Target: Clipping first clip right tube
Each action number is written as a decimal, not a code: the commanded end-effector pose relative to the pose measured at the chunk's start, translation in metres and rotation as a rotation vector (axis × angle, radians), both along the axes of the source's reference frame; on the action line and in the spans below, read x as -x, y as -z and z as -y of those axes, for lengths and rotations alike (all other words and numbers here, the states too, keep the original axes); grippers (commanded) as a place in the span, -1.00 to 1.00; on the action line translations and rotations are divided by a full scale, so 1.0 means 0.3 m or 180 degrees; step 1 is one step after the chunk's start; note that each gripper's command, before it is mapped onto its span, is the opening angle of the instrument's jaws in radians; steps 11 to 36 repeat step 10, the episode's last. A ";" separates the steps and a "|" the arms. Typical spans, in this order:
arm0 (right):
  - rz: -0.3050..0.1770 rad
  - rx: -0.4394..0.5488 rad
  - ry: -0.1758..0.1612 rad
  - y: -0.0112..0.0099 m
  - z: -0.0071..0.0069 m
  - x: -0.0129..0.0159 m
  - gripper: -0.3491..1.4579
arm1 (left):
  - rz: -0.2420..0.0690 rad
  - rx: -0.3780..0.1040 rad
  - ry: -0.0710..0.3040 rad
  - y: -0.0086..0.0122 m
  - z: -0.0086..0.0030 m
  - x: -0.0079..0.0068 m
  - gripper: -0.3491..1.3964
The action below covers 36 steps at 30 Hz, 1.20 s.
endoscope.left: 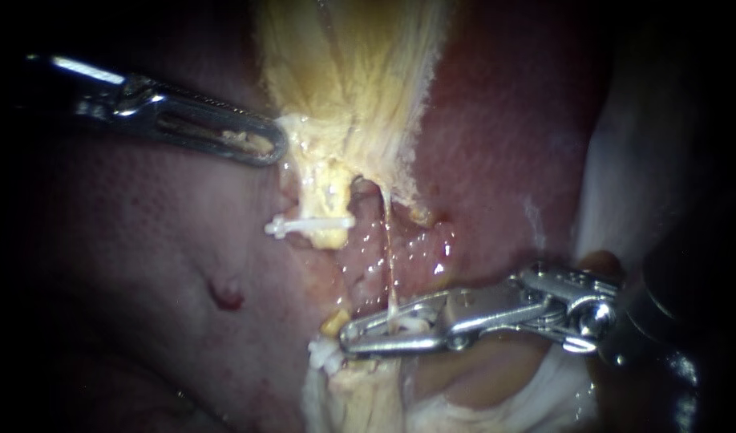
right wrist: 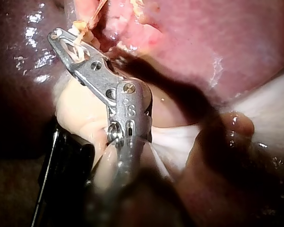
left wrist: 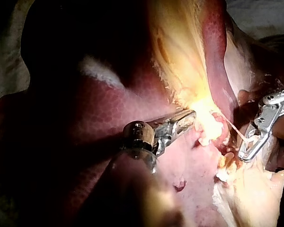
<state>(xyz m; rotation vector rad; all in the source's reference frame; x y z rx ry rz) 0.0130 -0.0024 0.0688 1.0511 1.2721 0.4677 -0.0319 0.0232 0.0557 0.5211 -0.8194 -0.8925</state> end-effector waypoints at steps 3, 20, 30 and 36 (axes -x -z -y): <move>0.0001 0.0002 0.0003 -0.0002 0.0001 0.0002 -1.00 | 0.0000 0.0000 0.0000 0.0000 0.0000 -0.0001 -1.00; 0.0000 0.0002 0.0005 -0.0010 -0.0004 0.0003 -1.00 | 0.0000 0.0000 0.0000 -0.0001 0.0000 0.0000 -1.00; 0.0000 0.0002 0.0005 -0.0010 -0.0004 0.0003 -1.00 | 0.0000 0.0000 0.0000 -0.0001 0.0000 0.0000 -1.00; 0.0000 0.0002 0.0005 -0.0010 -0.0004 0.0003 -1.00 | 0.0000 0.0000 0.0000 -0.0001 0.0000 0.0000 -1.00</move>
